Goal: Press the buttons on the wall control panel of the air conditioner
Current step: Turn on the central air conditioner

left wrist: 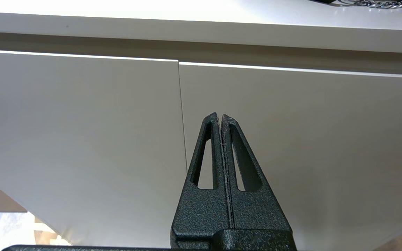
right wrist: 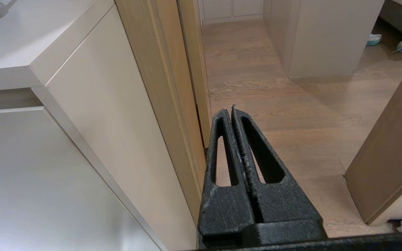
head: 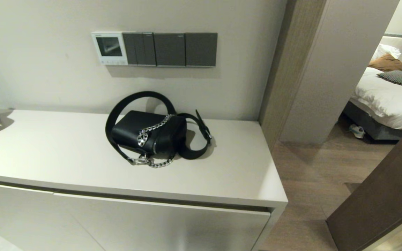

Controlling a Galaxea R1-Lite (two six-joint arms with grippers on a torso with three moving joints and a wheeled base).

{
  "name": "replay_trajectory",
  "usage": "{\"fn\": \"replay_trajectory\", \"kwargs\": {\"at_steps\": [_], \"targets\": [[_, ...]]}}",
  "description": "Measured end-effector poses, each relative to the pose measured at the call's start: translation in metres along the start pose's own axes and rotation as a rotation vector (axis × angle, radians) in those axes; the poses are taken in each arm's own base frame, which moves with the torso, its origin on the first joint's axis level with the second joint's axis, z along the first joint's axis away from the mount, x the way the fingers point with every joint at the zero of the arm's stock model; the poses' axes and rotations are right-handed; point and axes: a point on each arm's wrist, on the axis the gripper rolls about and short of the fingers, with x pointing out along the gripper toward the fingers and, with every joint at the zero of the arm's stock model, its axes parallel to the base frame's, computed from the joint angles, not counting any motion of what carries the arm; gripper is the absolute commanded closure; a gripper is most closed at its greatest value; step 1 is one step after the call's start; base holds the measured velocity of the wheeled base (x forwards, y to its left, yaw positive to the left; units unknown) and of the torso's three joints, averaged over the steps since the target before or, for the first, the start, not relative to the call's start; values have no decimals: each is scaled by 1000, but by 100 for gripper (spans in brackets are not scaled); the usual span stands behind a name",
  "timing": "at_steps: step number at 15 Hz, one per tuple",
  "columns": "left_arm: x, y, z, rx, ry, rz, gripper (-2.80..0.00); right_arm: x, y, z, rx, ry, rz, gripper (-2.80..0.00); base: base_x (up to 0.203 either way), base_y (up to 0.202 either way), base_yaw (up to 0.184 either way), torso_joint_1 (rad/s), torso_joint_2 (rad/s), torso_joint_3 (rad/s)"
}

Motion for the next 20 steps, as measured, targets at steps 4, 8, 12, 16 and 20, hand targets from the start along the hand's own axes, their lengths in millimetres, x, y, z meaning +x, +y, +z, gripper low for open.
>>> {"fn": "replay_trajectory", "kwargs": {"at_steps": [4, 8, 12, 16, 20], "targets": [[0, 0, 0, 0, 0, -1, 0, 0, 0, 0, 0, 0, 0, 0, 0, 0, 0, 0, 0, 0], [0, 0, 0, 1, 0, 0, 0, 0, 0, 0, 0, 0, 0, 0, 0, 0, 0, 0, 0, 0], [0, 0, 0, 1, 0, 0, 0, 0, 0, 0, 0, 0, 0, 0, 0, 0, 0, 0, 0, 0], [0, 0, 3, 7, -31, 7, 0, 0, 0, 0, 0, 0, 0, 0, 0, 0, 0, 0, 0, 0], [-15, 1, 45, 6, -189, 25, 0, 0, 0, 0, 0, 0, 0, 0, 0, 0, 0, 0, 0, 0]]}}
